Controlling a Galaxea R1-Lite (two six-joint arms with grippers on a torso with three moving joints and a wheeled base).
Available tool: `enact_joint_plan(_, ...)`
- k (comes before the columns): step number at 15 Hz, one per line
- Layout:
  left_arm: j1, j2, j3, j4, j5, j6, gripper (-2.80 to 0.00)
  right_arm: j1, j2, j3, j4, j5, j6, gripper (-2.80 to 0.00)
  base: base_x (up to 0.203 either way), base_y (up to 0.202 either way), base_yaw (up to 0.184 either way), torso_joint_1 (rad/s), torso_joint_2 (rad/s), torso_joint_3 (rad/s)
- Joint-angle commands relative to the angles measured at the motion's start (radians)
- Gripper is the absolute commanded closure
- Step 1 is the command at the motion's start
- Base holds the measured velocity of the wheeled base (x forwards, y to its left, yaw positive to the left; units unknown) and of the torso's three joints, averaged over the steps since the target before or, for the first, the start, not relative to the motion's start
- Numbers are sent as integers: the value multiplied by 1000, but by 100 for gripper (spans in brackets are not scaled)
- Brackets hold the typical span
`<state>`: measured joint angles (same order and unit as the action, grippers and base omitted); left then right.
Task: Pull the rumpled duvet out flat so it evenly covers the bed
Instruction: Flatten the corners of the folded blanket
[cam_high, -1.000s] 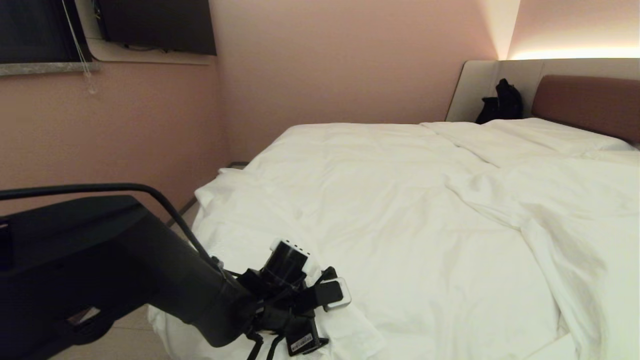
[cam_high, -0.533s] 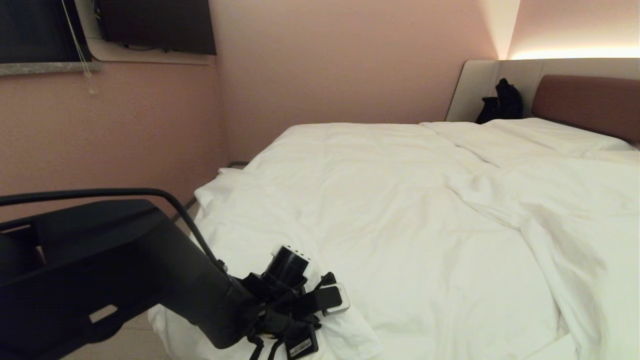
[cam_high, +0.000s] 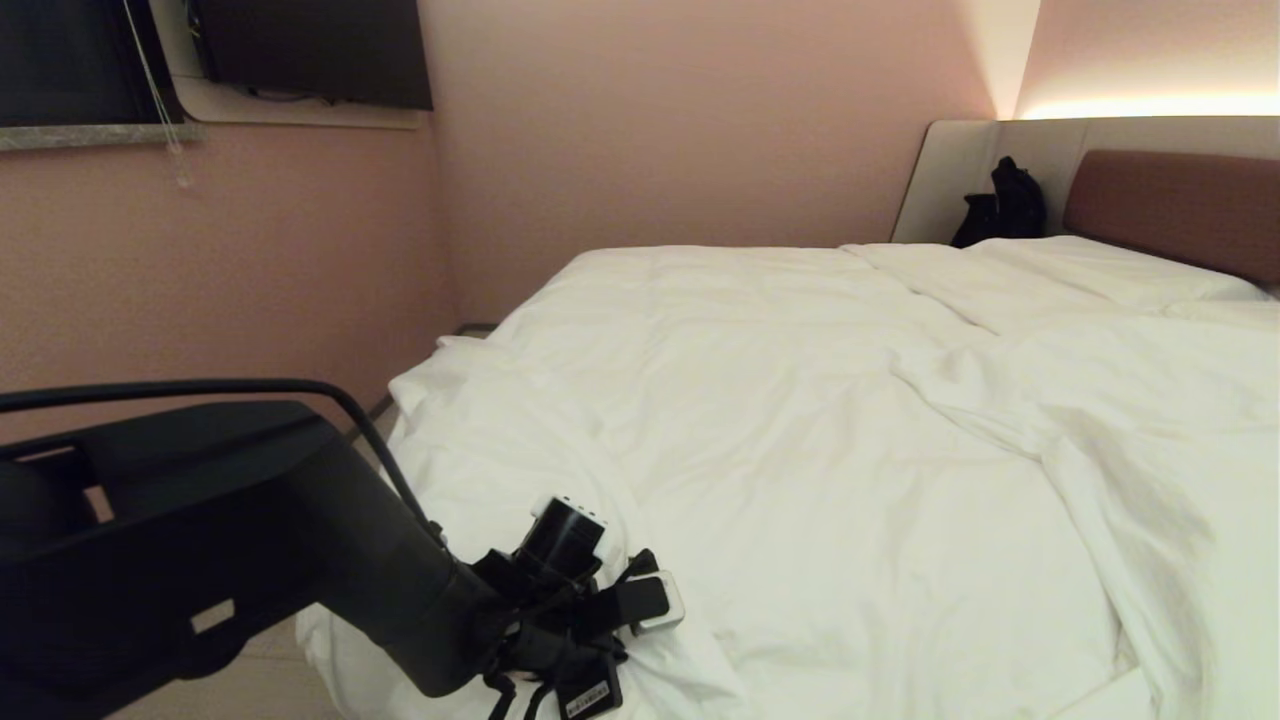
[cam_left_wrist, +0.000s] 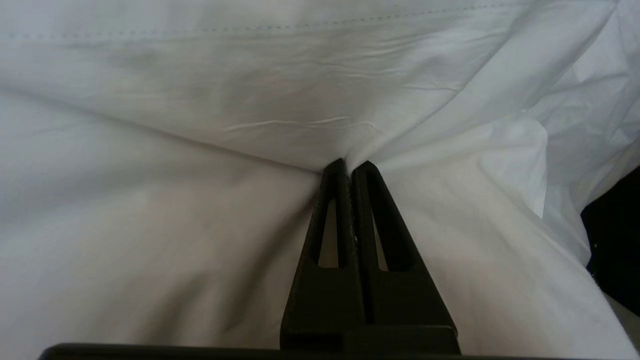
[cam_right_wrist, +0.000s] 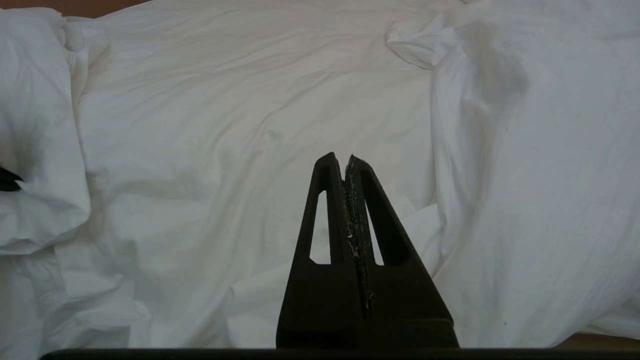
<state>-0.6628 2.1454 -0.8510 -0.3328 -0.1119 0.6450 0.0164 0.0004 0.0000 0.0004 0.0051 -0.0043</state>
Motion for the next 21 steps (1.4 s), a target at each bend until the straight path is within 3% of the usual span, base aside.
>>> enact_joint_plan(1,12,-43,27,-2,6,5,0,0,0,0,0,0,-1,0,0,0,0,0,0,0)
enact_joint_plan(4,61,-153,123,-2,34,5,0,0,0,0,0,-1,-2,0,0,0,0,0,0,0)
enact_joint_plan(6,133,-234,223,-2,58,5,0,0,0,0,0,0,0,0,0,0,0,0,0,0)
enact_joint_plan(10,329,-412,399,-2,95,-3,0,0,0,0,0,1,0,0,0,0,0,0,0,0)
enact_joint_plan(17,604,-728,574,6,101,1,0,0,0,0,0,-1,0,0,0,0,0,0,0,0)
enact_joint_plan(21,842,-984,700,16,103,-1,0,0,0,0,0,1,-2,0,0,0,0,0,0,0)
